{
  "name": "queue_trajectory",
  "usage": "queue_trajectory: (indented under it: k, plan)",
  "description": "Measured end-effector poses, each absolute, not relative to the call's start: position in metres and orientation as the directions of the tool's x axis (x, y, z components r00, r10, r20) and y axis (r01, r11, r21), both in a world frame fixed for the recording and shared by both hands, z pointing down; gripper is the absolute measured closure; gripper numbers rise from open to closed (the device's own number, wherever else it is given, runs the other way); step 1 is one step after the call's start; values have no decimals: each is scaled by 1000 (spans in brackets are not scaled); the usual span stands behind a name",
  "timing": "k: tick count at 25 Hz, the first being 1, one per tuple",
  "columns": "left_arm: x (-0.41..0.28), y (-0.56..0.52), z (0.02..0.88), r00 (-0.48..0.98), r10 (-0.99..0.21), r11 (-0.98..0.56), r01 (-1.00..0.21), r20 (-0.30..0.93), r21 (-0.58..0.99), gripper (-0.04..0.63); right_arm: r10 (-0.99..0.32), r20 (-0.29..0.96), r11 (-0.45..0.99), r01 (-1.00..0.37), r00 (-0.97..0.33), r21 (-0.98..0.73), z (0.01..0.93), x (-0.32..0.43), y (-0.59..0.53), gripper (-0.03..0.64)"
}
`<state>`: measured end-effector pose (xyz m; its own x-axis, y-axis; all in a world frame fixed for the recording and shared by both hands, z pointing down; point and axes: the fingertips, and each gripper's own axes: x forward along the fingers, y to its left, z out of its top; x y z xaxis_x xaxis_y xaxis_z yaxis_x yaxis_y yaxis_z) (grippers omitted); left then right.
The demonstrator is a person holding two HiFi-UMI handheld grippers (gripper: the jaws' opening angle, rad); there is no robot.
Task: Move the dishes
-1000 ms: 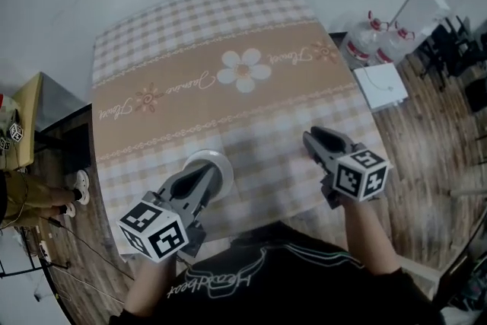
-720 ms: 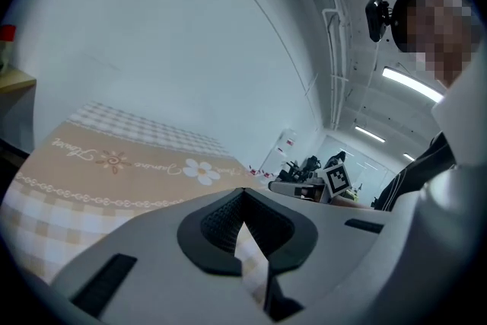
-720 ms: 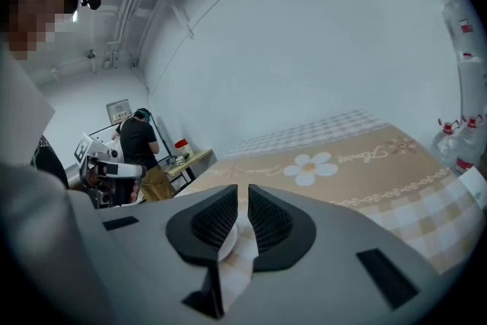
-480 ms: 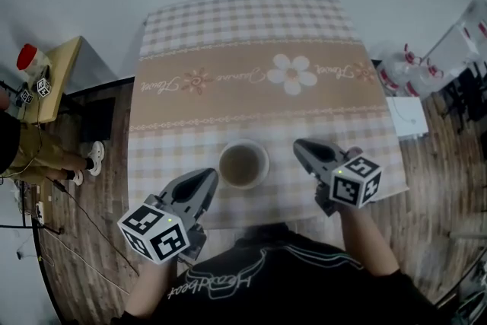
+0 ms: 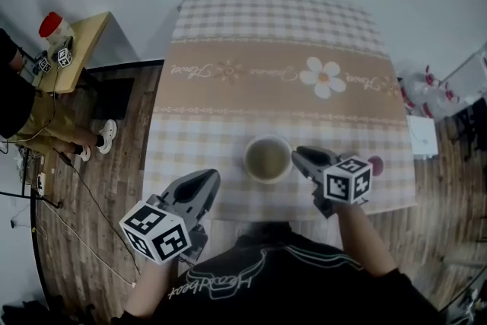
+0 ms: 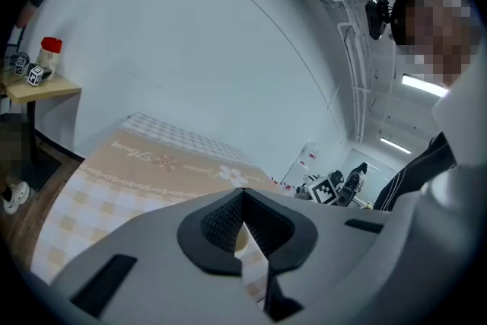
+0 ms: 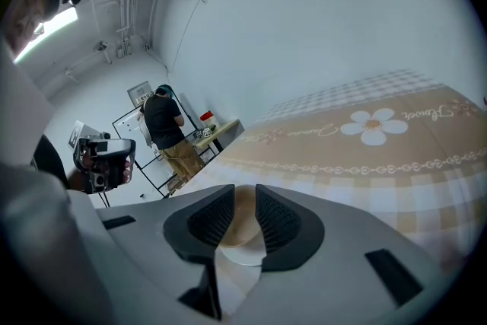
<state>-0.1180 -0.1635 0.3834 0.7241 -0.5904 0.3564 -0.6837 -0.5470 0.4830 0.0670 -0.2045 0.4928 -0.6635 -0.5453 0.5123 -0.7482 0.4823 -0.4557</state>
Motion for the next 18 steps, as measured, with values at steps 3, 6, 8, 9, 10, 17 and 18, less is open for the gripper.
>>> queue_trajectory:
  k: [3, 6, 8, 9, 10, 17, 18]
  plan:
    - [-131, -162, 384, 706, -610, -527, -701, 361, 480, 600, -518, 560, 459, -763, -647, -456, 512, 61, -206, 499]
    - [-141, -162, 384, 690, -626, -510, -715, 363, 478, 600, -491, 598, 438, -773, -633, -459, 530, 57, -208, 497]
    - [-146, -161, 386, 681, -633, -498, -722, 368, 480, 600, -474, 618, 421, -777, -628, -467, 541, 55, -210, 497]
    - [-147, -161, 387, 679, -635, -496, -724, 368, 481, 600, -467, 626, 411, -780, -625, -471, 546, 55, -210, 497]
    - [-149, -161, 388, 677, -636, -491, -726, 370, 482, 600, -462, 633, 401, -783, -621, -476, 551, 54, -211, 497]
    - [-160, -160, 394, 650, -655, -456, -747, 385, 485, 600, -417, 669, 333, -788, -616, -518, 579, 49, -210, 497]
    - [-160, -160, 394, 649, -655, -455, -748, 387, 483, 600, -409, 670, 327, -785, -619, -526, 581, 48, -209, 497]
